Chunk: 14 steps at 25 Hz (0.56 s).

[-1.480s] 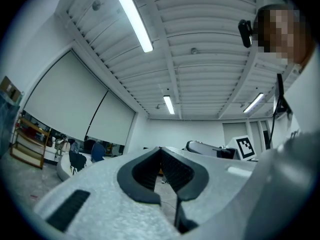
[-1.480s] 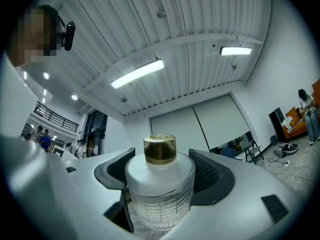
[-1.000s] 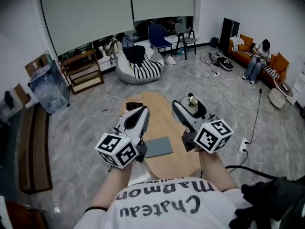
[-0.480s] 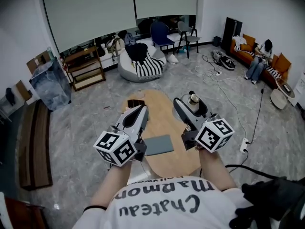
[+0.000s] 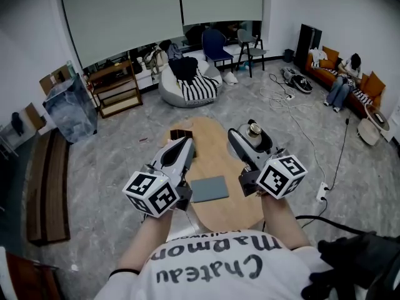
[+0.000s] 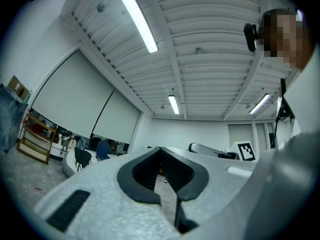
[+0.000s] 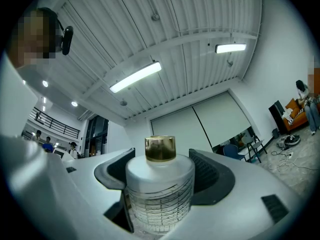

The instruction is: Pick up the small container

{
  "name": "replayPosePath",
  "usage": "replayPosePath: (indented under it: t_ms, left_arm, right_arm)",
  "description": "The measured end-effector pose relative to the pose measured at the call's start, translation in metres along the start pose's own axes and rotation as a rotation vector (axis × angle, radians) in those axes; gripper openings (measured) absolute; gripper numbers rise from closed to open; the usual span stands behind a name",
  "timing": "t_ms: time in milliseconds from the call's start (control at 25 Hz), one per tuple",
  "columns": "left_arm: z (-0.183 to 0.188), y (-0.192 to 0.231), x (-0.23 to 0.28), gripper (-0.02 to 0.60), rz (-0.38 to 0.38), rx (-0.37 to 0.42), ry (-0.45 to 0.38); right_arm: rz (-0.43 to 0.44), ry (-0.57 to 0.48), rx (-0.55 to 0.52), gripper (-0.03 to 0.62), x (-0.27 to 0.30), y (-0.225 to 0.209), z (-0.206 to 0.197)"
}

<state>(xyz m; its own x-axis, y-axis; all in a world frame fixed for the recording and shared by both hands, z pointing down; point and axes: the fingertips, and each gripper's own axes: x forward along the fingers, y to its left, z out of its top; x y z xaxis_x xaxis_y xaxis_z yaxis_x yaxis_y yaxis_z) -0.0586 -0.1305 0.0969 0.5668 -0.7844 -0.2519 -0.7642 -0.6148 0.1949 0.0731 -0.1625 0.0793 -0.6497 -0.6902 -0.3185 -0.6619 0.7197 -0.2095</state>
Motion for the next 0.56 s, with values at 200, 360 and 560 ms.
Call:
replayPosePath:
  t_ms: [200, 360, 560]
  left_arm:
    - [-0.007, -0.007, 0.000, 0.014, 0.001, 0.002, 0.008]
    - [-0.006, -0.008, 0.003, 0.014, 0.006, 0.002, 0.010]
    - [-0.008, -0.006, 0.004, 0.014, 0.012, -0.005, 0.010]
  right_arm:
    - [-0.004, 0.012, 0.005, 0.330, -0.009, -0.005, -0.006]
    - [-0.006, 0.016, 0.003, 0.330, -0.010, -0.009, -0.005]
    - [-0.014, 0.024, -0.002, 0.330, -0.010, -0.013, -0.007]
